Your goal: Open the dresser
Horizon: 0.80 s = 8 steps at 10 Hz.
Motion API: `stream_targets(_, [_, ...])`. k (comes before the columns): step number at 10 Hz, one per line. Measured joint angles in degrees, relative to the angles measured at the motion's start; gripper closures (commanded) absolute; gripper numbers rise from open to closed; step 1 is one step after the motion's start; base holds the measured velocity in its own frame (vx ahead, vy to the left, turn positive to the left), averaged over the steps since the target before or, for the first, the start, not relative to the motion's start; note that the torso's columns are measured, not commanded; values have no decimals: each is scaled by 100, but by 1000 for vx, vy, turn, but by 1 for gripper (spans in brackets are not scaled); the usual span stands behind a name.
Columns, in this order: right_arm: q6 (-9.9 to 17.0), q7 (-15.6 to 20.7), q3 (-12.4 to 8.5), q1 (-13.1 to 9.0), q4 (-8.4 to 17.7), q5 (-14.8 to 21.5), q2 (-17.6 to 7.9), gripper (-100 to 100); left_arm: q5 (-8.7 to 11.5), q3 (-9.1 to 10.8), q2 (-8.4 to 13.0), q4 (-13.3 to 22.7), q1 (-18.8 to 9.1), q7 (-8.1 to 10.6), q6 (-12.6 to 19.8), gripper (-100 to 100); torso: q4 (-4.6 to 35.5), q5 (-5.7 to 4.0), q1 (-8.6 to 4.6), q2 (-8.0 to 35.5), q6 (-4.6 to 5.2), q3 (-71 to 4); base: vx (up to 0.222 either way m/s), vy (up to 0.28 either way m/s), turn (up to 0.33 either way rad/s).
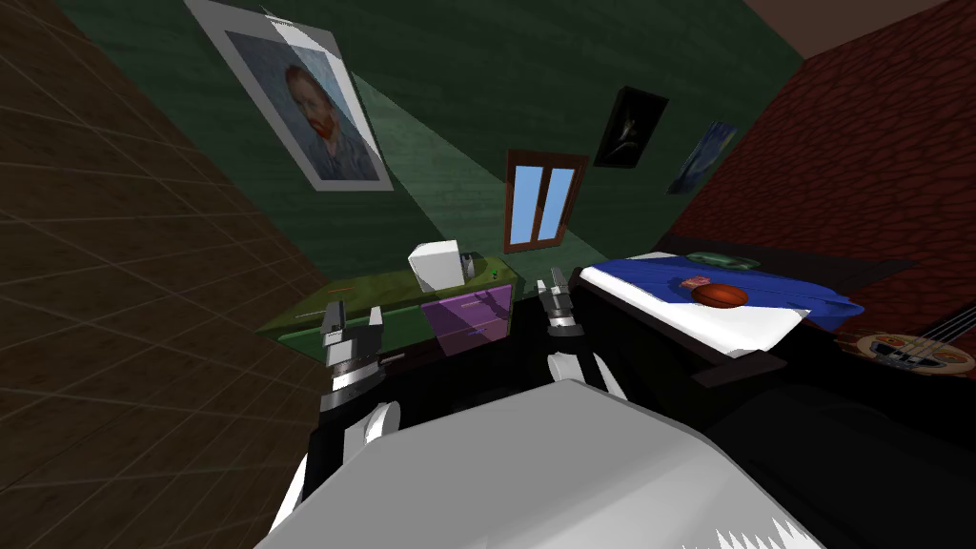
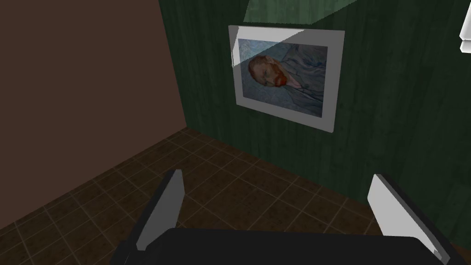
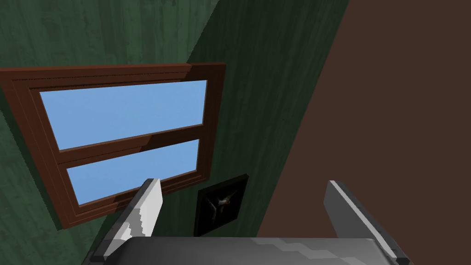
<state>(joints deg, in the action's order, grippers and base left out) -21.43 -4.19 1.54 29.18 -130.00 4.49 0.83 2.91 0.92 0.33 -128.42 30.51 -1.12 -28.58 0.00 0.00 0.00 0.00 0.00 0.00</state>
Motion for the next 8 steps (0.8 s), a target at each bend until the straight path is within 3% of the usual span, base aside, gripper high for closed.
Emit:
stream_targets(2, [0,0,0,0,0,0,0,0,0,0,0,0,0,0,0,0,600,0,0,597,0,-1200,0,0,0])
stream_targets(8, [-1,0,0,0,-2,0,0,0,0,0,0,-2,0,0,-1,0,3114,0,0,3116,0,-6227,0,0,0])
